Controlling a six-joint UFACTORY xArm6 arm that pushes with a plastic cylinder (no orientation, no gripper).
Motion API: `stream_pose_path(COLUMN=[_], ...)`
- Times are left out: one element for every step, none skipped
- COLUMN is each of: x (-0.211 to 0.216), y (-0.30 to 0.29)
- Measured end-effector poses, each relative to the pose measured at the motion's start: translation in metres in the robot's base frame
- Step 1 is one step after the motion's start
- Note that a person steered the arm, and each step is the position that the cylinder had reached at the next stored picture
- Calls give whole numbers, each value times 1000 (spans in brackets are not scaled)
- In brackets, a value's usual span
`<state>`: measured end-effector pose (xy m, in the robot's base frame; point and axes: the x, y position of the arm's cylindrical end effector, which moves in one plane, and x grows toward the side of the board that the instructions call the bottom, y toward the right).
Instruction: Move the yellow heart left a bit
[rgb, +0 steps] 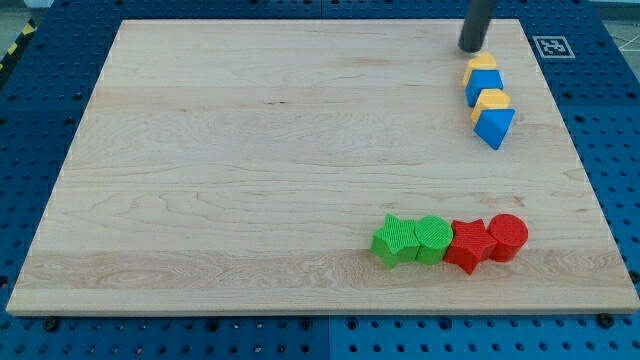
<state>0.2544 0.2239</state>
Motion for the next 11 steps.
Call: stream_pose_path(x=[0, 2, 10, 17, 21, 28, 33, 41, 41, 42, 42], y=[23, 44, 49, 47, 45, 41, 38, 37, 13, -6, -18])
